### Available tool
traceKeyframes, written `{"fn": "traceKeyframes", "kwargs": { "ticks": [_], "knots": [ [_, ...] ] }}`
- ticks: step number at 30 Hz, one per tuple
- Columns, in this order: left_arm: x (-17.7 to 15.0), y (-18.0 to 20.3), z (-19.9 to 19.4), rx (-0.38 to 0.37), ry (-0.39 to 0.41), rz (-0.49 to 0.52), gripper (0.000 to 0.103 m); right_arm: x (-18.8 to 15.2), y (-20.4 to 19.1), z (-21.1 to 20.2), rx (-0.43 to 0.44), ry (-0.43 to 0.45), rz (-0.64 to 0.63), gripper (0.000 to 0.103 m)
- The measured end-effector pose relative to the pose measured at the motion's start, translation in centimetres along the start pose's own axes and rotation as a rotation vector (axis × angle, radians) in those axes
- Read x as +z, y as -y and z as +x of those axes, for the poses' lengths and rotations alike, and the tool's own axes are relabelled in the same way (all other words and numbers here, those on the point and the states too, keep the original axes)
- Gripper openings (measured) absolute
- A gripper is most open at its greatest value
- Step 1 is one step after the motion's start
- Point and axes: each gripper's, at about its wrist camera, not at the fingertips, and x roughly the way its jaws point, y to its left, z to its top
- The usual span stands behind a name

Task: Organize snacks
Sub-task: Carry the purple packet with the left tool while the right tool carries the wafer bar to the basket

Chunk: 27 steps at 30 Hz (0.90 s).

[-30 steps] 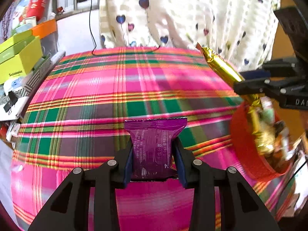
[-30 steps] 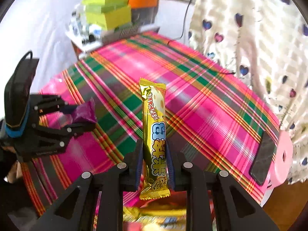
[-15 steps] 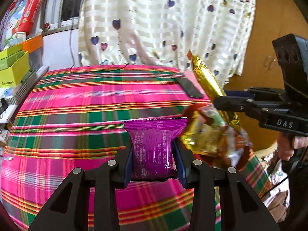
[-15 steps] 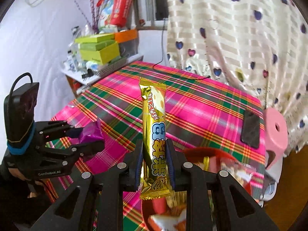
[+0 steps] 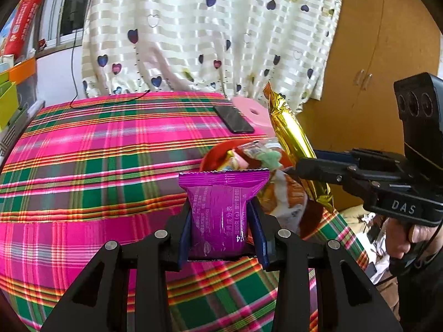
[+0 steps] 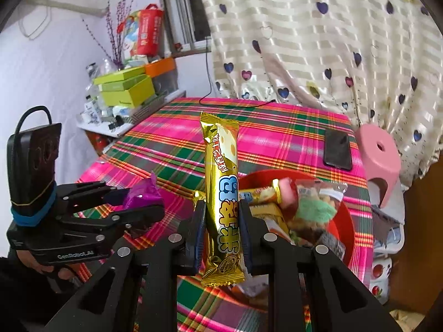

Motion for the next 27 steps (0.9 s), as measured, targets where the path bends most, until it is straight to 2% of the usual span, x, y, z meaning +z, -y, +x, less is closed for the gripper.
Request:
{"fn": "traceKeyframes", "kwargs": {
  "ticks": [11,27],
  "knots": [
    [-0.2,2.5,1.7,-0.031,-0.033,0.035,0.039,-2.1,2.2,-2.2,-0.044,0.034,0.065,0.020],
    [0.3,3.9,6.2,-0.083,-0.070,0.062,0.039,-3.7,7.0,-2.8,-0.095,0.046,0.171,0.020]
  ]
}}
